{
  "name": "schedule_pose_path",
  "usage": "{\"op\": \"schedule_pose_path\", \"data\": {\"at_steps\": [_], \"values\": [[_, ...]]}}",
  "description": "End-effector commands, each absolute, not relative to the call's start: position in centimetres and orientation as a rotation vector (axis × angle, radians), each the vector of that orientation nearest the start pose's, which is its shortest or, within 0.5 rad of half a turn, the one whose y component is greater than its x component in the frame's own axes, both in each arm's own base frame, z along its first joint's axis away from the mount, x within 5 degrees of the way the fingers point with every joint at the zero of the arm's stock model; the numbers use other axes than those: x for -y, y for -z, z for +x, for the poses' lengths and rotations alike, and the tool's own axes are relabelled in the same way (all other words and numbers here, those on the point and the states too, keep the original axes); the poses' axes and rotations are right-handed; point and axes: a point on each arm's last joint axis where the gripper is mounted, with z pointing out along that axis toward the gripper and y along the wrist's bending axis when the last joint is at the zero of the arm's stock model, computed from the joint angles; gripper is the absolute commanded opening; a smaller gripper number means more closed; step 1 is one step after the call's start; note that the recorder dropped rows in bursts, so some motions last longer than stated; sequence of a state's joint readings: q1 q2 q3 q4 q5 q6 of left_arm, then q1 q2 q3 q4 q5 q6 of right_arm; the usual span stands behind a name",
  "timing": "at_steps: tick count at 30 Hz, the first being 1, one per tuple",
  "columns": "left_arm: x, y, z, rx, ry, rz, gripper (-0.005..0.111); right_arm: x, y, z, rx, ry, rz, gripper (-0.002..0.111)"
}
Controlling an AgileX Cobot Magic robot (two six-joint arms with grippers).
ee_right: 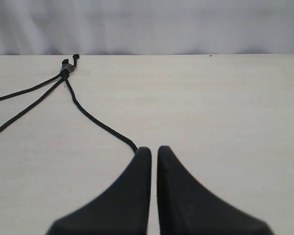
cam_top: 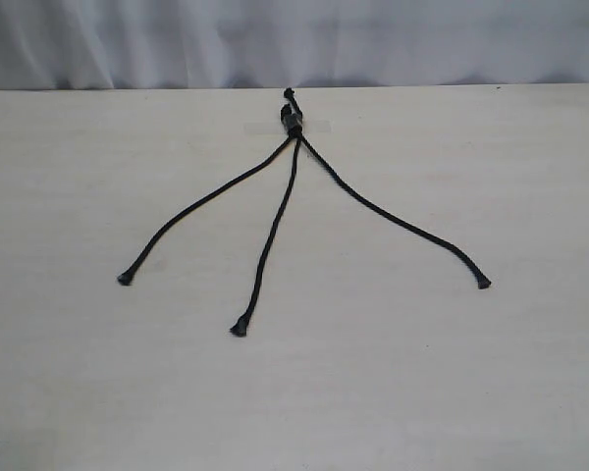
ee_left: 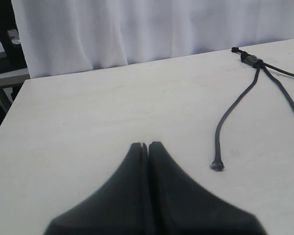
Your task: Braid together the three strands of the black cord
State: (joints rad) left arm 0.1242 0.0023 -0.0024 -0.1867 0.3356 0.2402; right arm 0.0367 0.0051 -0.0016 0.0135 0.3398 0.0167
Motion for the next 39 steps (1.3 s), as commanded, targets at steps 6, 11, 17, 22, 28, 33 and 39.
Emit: {"op": "schedule_pose_path", "data": {"at_steps": [6, 11, 17, 22, 28, 33, 39], "values": [[-0.1, -18.4, 5.4, -1.805, -0.07, -0.025, 0.0, -0.2, -18.6, 5.4, -1.785, -0.047, -0.013, 0.004], [-0.1, -18.4, 5.4, -1.805, -0.07, -0.025, 0.0, -0.2, -20.1, 5.6, -1.616, -0.048, -0.01, 0.004], [-0.3, -19.3, 5.6, -1.707, -0.089, -0.037, 0.0, -0.2, -21.4, 5.6, -1.473, -0.049, -0.008, 0.004], [-0.6, -20.7, 5.6, -1.548, -0.121, -0.057, 0.0, -0.2, -21.9, 5.5, -1.424, -0.049, -0.007, 0.004], [-0.8, -21.8, 5.5, -1.431, -0.143, -0.07, 0.0, -0.2, -22.3, 5.5, -1.376, -0.049, -0.006, 0.004], [-1.1, -22.7, 5.3, -1.314, -0.08, -0.171, 0.0, -0.2, -22.2, 5.5, -1.383, -0.049, -0.006, 0.004], [-1.3, -24.5, 5.6, -1.329, 0.102, -0.335, 0.0, -0.2, -23.2, 6.1, -1.527, -0.048, -0.008, 0.004]]}}
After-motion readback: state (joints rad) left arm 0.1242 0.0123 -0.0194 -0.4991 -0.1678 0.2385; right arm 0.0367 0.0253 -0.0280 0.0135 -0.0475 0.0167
